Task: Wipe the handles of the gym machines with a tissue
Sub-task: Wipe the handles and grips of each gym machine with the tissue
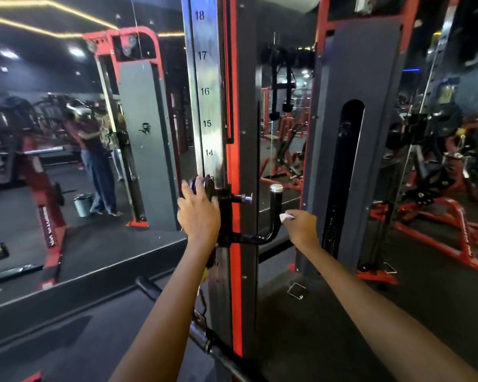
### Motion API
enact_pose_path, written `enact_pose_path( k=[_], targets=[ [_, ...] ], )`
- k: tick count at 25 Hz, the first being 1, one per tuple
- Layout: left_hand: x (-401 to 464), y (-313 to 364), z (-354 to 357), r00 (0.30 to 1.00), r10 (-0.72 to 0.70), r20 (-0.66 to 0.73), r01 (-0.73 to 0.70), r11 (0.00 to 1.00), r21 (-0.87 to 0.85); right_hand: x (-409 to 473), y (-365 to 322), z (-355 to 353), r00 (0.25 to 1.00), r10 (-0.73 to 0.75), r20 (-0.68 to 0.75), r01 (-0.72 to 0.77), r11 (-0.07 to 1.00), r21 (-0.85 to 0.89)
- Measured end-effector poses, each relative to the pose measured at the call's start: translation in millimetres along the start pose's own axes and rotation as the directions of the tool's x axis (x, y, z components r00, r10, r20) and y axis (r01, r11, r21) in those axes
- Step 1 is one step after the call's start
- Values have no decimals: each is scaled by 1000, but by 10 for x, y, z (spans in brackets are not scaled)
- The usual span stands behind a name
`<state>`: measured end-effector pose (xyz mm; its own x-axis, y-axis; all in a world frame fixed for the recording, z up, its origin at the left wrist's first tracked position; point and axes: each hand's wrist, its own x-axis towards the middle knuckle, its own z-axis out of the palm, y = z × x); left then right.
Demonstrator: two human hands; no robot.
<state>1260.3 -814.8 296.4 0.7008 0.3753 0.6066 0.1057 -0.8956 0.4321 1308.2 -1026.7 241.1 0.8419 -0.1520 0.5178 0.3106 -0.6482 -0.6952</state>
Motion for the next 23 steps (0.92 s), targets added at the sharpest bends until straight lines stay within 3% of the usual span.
enact_pose_path(
  k=[3, 5, 7, 8, 10, 12, 14, 17, 19, 21, 22, 23],
  targets=[
    [14, 38, 47, 999, -18, -36, 18, 1000, 13, 353, 74, 79, 972, -223, 73, 230, 965, -124],
    [5, 46, 65, 998, 8, -59, -4, 998, 61, 602, 28, 148, 860, -489, 146, 510, 828, -231],
    [-8, 24, 108, 998, 10, -67, -4, 997, 77, 925, 139, 231, 623, -760, 182, 751, 516, -412],
    [-13, 9, 126, 998, 11, -69, -5, 996, 84, 1049, 292, 270, 518, -818, 250, 795, 353, -493],
    [-9, -14, 132, 997, 27, -77, -19, 995, 99, 981, 701, 411, 397, -795, 459, 831, 99, -547],
    [34, -27, 121, 996, 18, -84, -10, 995, 101, 796, 1006, 538, 227, -748, 624, 905, -75, -419],
    [49, -43, 126, 995, 8, -103, 3, 994, 106, 932, 1006, 569, 141, -810, 569, 929, -90, -359],
    [96, -11, 145, 991, 27, -134, -12, 993, 118, 1344, 807, 456, 292, -885, 364, 855, 70, -514],
    [124, 22, 141, 990, 10, -140, 8, 992, 129, 1195, 825, 547, 322, -845, 426, 844, 53, -534],
    [78, 4, 140, 991, -1, -133, 19, 991, 136, 903, 995, 695, 267, -738, 620, 934, 39, -355],
    [27, -16, 155, 991, -2, -136, 21, 990, 142, 756, 1058, 702, 253, -735, 629, 965, 142, -222],
    [-5, -30, 167, 989, 3, -146, 18, 990, 143, 662, 1056, 664, 337, -770, 542, 931, 357, -72]
  ],
)
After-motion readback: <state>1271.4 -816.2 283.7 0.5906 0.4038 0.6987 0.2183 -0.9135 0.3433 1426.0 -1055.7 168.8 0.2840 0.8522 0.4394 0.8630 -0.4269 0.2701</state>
